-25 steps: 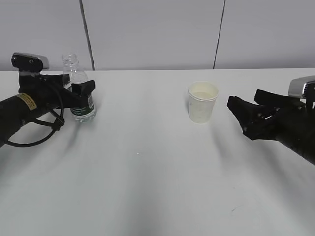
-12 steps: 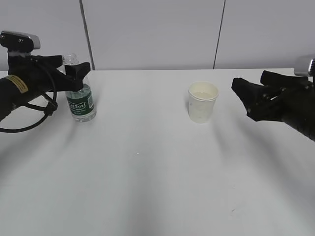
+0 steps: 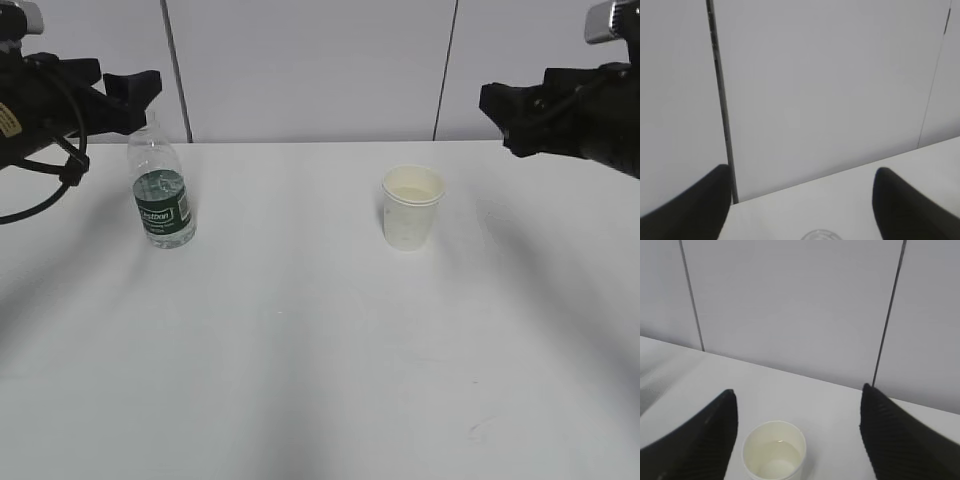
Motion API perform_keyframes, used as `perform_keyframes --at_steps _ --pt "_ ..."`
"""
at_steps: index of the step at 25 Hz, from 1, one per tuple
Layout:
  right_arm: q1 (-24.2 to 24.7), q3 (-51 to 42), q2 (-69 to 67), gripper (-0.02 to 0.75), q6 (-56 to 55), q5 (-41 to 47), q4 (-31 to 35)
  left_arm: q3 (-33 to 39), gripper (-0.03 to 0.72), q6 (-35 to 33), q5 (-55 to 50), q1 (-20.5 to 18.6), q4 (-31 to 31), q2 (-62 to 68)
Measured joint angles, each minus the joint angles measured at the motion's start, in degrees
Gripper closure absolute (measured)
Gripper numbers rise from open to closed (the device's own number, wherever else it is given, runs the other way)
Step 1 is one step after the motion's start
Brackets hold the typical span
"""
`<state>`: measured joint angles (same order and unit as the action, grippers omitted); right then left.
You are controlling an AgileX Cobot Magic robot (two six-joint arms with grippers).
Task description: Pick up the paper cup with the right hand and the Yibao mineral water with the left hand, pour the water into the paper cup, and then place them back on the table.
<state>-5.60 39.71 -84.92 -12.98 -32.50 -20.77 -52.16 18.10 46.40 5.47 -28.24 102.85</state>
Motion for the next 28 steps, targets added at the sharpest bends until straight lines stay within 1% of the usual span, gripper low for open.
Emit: perform_keyframes --at_steps 4,5,6,9,14,20,26,28 --pt "0.0 5.3 0.0 0.145 -2.3 8.7 0.0 0.0 0.171 1.9 -6.1 0.0 0.0 -4.0" --pt "0.0 6.4 0.0 0.145 -3.3 10.0 0.0 0.0 0.171 1.9 -6.1 0.0 0.0 -4.0" --pt "0.0 7.3 0.0 0.145 -4.1 11.5 0.0 0.0 0.179 2.5 -10.1 0.0 0.0 -6.3" --pt "0.0 10.4 0.0 0.145 -5.9 16.9 0.0 0.2 0.185 3.4 -14.6 0.0 0.0 -10.2" --pt "0.0 15.1 0.0 0.145 -6.4 26.7 0.0 -0.9 0.185 6.4 -27.6 0.0 0.0 -16.5" --pt "-0.2 21.2 0.0 0.145 -6.6 43.5 0.5 -3.8 0.190 12.2 -46.4 0.4 1.5 -22.0" --pt "-1.0 27.2 0.0 0.145 -6.6 61.8 4.7 -8.6 0.206 12.6 -71.7 3.3 6.4 -25.2" --pt "-1.0 29.0 0.0 0.145 -5.2 67.9 6.7 -10.1 0.206 11.6 -79.8 4.2 8.4 -25.2"
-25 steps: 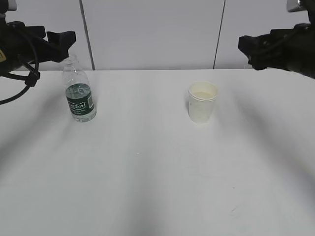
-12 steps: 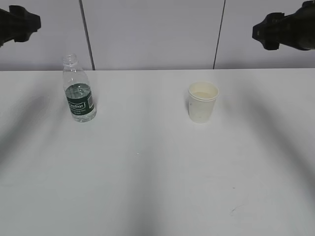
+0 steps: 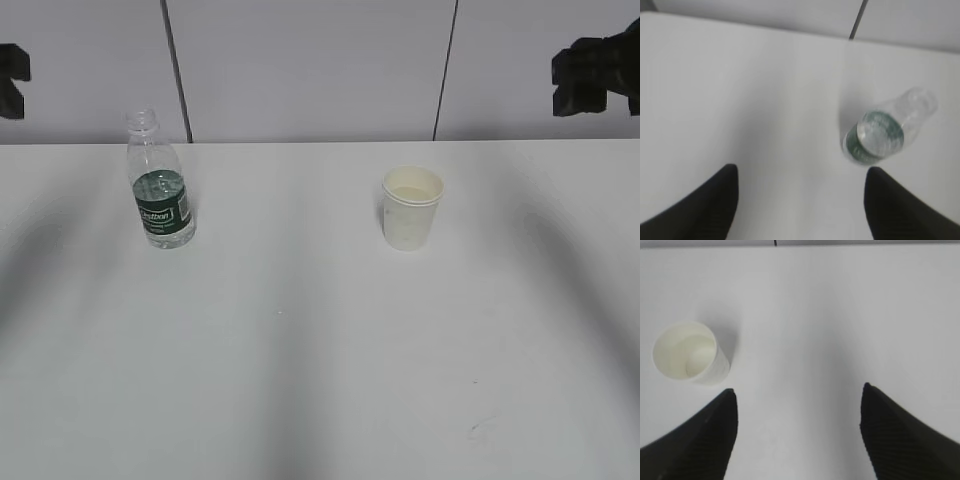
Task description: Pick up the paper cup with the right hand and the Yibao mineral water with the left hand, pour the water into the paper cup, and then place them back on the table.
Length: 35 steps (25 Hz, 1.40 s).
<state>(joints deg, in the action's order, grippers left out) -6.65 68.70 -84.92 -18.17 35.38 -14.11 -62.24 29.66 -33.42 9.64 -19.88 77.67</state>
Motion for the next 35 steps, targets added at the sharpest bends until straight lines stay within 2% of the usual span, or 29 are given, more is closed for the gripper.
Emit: perform_keyframes --at_steps 8,13,25,35 --pt "0.0 5.3 0.0 0.148 10.7 23.5 12.5 -3.8 0.212 -13.5 -23.0 0.6 15.4 0.0" --pt "0.0 5.9 0.1 0.151 16.3 33.4 16.8 -4.5 0.217 -18.7 -34.8 0.6 17.0 -0.1" --pt "0.0 5.8 0.5 0.152 18.2 34.9 20.1 -3.9 0.219 -22.4 -36.9 0.6 18.4 -1.4" --pt "0.0 -7.6 16.2 0.152 18.2 35.0 20.6 5.2 0.219 -22.4 -37.4 0.6 19.0 -17.7"
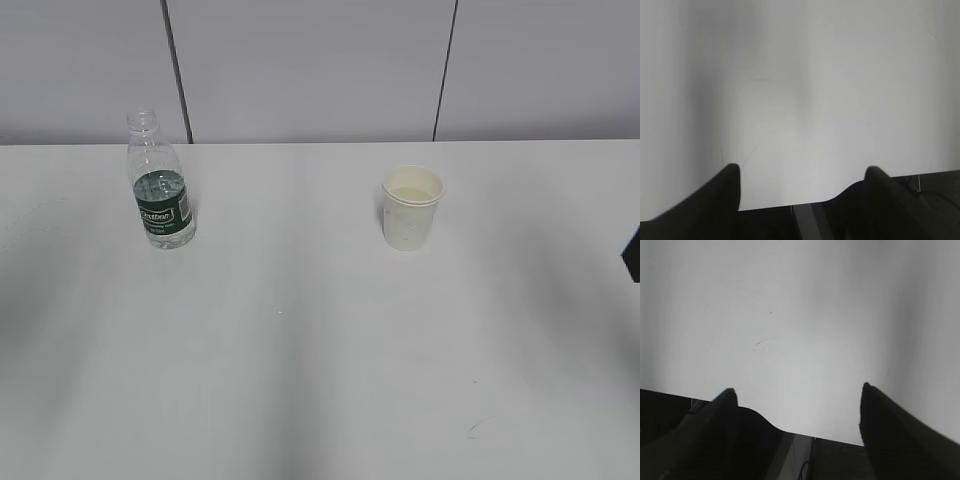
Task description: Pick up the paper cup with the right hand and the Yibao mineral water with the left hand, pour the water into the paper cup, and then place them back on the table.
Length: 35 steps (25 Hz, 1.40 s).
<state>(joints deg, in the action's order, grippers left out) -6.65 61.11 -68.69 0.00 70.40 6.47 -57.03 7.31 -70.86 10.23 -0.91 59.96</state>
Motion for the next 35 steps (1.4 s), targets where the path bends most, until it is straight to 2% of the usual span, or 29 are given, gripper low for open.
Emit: perform_keyframes --at_steps 11,14,19,24,28,35 --pt "0.0 -9.7 19.6 0.152 1.4 0.6 1.5 10.4 0.221 0.0 -1.0 0.0 0.9 -23.9" --pt "0.0 -12.9 28.7 0.152 1.8 1.1 1.8 12.8 0.221 0.0 -1.4 0.0 0.9 -30.0" --pt "0.0 -18.6 40.2 0.152 4.1 1.5 1.8 13.9 0.221 0.0 -1.8 0.0 0.0 -37.2" --pt "0.0 -23.8 50.3 0.152 6.0 1.9 1.8 14.4 0.221 -4.4 -2.0 0.0 -0.7 -45.7" --pt "-0.1 -26.1 56.9 0.152 6.2 2.1 1.8 14.6 0.221 -5.4 -2.1 0.0 -0.6 -50.3" --pt "-0.1 -31.1 65.0 0.152 7.0 1.1 1.8 19.7 0.221 -5.6 -2.4 0.0 0.9 -59.7"
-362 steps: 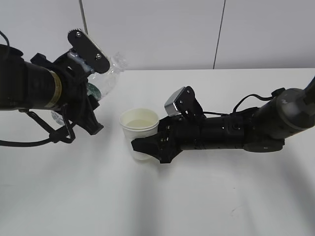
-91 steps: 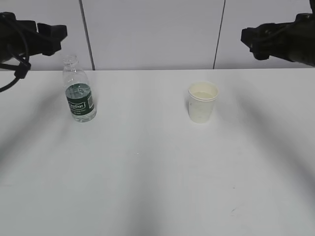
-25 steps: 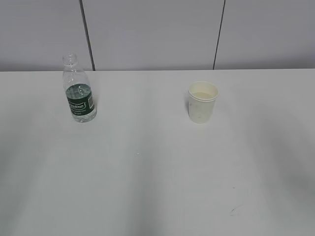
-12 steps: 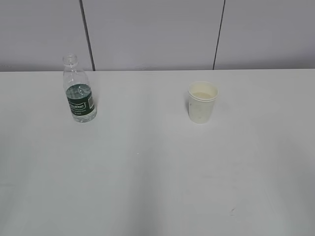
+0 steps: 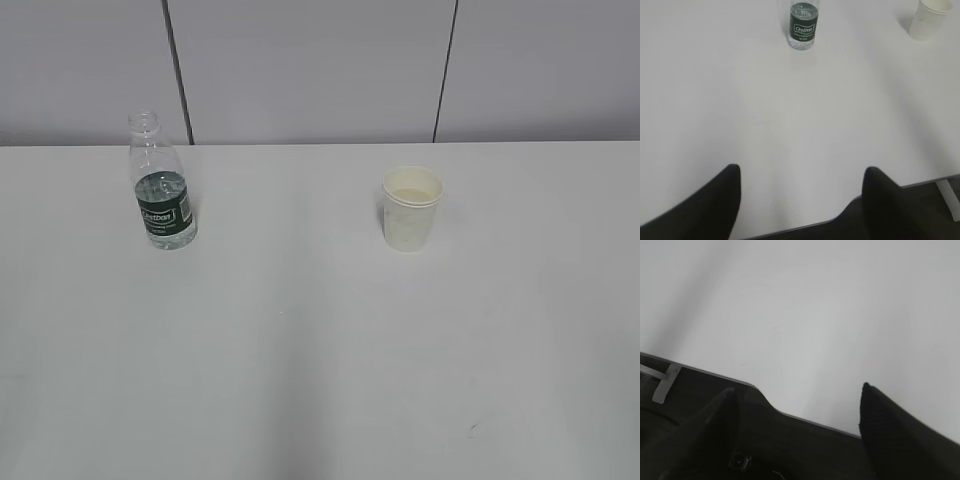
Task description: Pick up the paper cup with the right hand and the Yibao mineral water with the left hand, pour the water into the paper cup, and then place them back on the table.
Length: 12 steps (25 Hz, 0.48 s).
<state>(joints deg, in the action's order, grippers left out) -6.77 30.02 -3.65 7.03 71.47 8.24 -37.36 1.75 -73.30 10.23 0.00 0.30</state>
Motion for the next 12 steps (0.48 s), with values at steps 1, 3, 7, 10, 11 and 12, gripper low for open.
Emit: perform_keyframes --at_steps 1,3,7,10,11,12 --pt "0.0 -0.3 0.7 0.152 0.5 -0.7 0.0 0.5 0.221 0.0 -0.3 0.0 0.0 -0.8" --pt "0.0 -0.9 1.6 0.152 0.8 -2.7 -0.3 2.0 0.221 0.0 -0.4 0.0 0.4 -1.2" --pt "0.0 -2.0 1.7 0.152 1.0 -4.7 -1.0 5.2 0.221 0.0 2.3 0.0 0.6 -1.4" --pt "0.0 -2.2 1.7 0.152 1.0 -5.0 -1.3 6.6 0.221 0.0 6.9 0.0 0.8 -1.5" --pt "0.0 -2.2 1.7 0.152 1.0 -5.0 -1.3 7.2 0.222 0.0 8.3 0.0 0.8 -1.5" --pt "0.0 -2.2 1.7 0.152 1.0 -5.1 -1.3 7.6 0.223 0.0 8.7 0.0 0.8 -1.5"
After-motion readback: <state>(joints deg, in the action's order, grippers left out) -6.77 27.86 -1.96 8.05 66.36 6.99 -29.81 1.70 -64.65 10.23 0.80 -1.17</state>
